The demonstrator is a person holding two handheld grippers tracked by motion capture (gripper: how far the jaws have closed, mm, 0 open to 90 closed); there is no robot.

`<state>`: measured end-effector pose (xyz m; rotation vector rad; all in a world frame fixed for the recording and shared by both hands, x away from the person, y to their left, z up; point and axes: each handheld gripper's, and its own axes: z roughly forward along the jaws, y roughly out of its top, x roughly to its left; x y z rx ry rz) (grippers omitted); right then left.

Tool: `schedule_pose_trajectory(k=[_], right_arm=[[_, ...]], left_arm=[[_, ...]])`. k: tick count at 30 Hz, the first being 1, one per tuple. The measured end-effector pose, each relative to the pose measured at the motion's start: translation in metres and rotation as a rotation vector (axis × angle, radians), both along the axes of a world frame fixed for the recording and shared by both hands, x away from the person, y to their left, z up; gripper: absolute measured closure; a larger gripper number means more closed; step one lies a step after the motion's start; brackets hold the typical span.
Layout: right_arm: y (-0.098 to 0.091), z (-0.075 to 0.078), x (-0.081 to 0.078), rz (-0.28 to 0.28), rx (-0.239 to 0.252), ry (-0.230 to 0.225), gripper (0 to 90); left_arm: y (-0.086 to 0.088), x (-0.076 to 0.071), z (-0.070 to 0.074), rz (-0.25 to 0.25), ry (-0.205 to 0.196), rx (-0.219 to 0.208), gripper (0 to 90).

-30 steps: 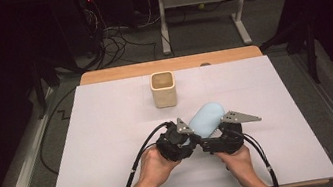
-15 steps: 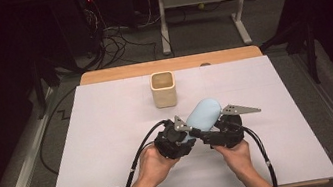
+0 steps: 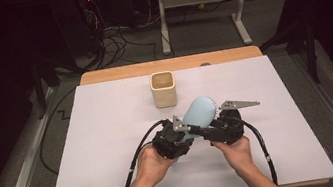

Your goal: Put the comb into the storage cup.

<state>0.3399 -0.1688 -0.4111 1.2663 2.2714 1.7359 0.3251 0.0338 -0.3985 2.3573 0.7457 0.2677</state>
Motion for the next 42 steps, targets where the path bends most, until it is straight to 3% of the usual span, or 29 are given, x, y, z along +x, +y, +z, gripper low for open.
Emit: schedule_pose_trajectory(k=[9,16,22,32,36,42], right_arm=[[0.004,0.01,0.002,0.045,-0.003,0.006,55.4],[0.005,0.017,0.003,0.058,-0.015,-0.003,55.5],[0.004,0.021,0.004,0.05,-0.035,-0.011,55.4],[-0.001,0.029,0.008,0.02,-0.093,-0.011,55.3],[-0.005,0.043,0.008,0.018,-0.145,-0.051,55.3],[-0.009,0.045,0.008,0.01,-0.185,-0.058,55.4]], left_arm=[[0.006,0.001,0.004,-0.002,0.007,-0.031,67.5],[0.009,0.001,0.004,0.005,-0.001,-0.023,57.0],[0.016,0.002,0.002,0.014,0.022,-0.059,49.1],[0.035,0.002,0.005,0.044,-0.003,-0.103,41.3],[0.048,0.003,0.006,0.064,-0.015,-0.156,40.0],[0.06,0.002,0.002,0.088,-0.019,-0.175,39.0]])
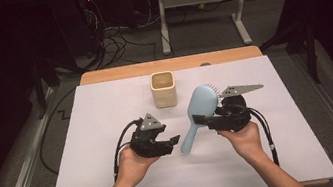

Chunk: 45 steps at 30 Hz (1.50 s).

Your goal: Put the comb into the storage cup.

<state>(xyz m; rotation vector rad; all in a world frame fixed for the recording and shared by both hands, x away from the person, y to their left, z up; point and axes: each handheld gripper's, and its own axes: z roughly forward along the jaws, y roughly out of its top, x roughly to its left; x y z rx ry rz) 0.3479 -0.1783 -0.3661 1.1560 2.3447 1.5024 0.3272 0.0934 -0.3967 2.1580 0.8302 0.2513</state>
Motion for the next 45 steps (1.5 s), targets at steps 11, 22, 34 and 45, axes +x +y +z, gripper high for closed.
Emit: schedule_pose_trajectory(k=[11,22,34,45], right_arm=[[-0.005,0.002,0.001,-0.005,-0.008,0.003,55.5],[-0.009,0.009,0.002,-0.02,-0.009,-0.015,55.6],[-0.015,0.018,0.004,-0.034,-0.039,-0.025,55.6],[-0.019,0.018,0.008,-0.048,-0.039,-0.018,55.6]], left_arm=[[0.027,-0.003,-0.009,0.037,-0.009,-0.038,37.6],[0.049,-0.007,-0.012,0.082,-0.023,-0.069,37.7],[0.068,-0.013,-0.017,0.13,-0.07,-0.076,37.0],[0.084,-0.016,-0.021,0.155,-0.079,-0.092,36.1]])
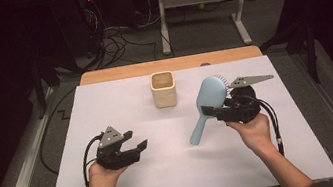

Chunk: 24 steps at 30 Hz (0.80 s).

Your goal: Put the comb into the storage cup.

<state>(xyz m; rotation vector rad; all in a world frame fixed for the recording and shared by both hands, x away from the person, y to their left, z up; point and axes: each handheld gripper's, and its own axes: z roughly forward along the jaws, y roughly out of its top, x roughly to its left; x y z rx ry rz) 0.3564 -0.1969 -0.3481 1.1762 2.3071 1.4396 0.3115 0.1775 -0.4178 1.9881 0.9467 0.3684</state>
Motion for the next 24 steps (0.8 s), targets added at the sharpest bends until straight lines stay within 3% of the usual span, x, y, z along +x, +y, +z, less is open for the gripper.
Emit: schedule_pose_trajectory(k=[15,16,24], right_arm=[[0.0,0.004,0.005,-0.013,-0.02,0.002,55.6],[-0.001,0.005,0.006,-0.016,-0.02,-0.002,55.6],[-0.005,0.01,0.009,-0.028,-0.024,-0.01,55.5]], left_arm=[[0.027,-0.007,-0.01,0.053,-0.008,-0.034,34.8],[0.028,-0.008,-0.01,0.079,-0.019,-0.034,34.7],[0.035,-0.012,-0.011,0.105,-0.05,-0.051,34.1]])
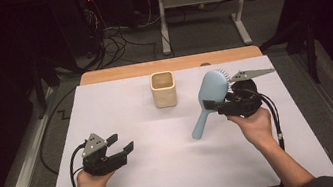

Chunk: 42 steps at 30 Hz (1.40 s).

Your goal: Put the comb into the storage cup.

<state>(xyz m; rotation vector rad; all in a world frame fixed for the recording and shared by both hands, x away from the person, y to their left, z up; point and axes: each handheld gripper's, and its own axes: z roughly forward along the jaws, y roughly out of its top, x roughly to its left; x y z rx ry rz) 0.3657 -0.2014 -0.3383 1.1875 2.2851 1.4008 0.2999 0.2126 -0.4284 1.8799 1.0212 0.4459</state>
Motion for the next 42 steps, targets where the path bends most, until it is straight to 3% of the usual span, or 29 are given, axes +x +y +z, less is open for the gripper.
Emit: schedule_pose_trajectory(k=[9,13,22,42], right_arm=[[-0.005,0.004,0.006,-0.02,-0.012,0.0,55.5],[-0.007,0.008,0.009,-0.028,-0.019,-0.007,55.5],[-0.004,0.014,0.019,-0.036,-0.029,-0.013,55.5],[0.005,0.016,0.038,-0.047,-0.037,-0.008,55.4]], left_arm=[[0.004,-0.004,-0.002,0.014,-0.018,-0.011,33.9],[0.007,-0.007,-0.008,0.022,-0.019,0.004,33.9],[0.017,-0.013,-0.015,0.053,-0.024,-0.014,33.7],[0.03,-0.02,-0.028,0.093,-0.009,-0.022,32.7]])
